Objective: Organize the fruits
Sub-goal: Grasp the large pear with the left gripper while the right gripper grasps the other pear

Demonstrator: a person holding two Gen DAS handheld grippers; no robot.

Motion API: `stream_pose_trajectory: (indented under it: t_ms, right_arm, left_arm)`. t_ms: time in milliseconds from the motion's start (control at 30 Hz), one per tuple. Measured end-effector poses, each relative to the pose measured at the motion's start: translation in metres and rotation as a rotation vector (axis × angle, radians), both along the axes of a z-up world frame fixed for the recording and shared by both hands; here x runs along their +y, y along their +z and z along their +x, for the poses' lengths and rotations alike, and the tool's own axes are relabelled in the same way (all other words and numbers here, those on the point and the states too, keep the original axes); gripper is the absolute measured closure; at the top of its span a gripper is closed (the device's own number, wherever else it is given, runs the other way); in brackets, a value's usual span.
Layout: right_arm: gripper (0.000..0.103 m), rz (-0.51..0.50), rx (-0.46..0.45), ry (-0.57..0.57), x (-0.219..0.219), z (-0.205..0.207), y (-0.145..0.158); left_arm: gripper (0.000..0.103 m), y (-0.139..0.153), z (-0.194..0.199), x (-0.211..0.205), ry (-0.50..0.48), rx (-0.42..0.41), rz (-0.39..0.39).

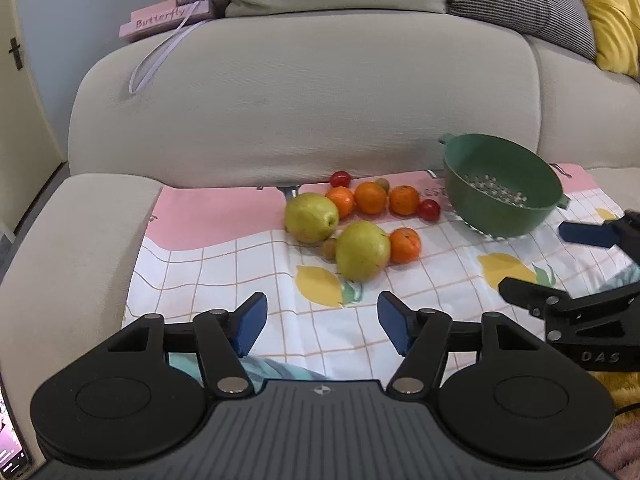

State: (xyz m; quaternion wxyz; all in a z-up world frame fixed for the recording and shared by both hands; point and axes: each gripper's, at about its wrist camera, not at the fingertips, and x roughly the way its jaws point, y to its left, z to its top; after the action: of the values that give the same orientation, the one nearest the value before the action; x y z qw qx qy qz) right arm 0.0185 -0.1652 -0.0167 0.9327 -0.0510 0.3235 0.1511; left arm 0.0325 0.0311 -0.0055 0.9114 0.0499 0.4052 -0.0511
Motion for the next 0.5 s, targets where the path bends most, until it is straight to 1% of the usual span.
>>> stream_pose_trajectory:
  t_ms: [167,200,267,400,500]
  right_arm:
    - [0.030,0.007,0.051,0.052,0.017,0.029,-0.009]
    - [0.034,0.010,0.063,0.064,0.020,0.036,-0.011]
    - [0.036,0.017,0.088,0.084,0.027,0.049,-0.016]
    - [0.036,0.030,0.133,0.113,0.041,0.077,-0.027]
    - [0.036,0.038,0.163,0.131,0.051,0.097,-0.036]
  left_arm:
    - [0.031,-0.007,0.027,0.010,0.003,0.036,0.011]
    - [0.031,-0.008,0.031,0.012,-0.002,0.040,0.013]
    - [0.031,-0.011,0.040,0.014,-0.014,0.049,0.007]
    - [0.031,-0.019,0.064,0.020,-0.026,0.083,-0.035]
    - [0.031,-0.026,0.080,0.022,-0.035,0.098,-0.032]
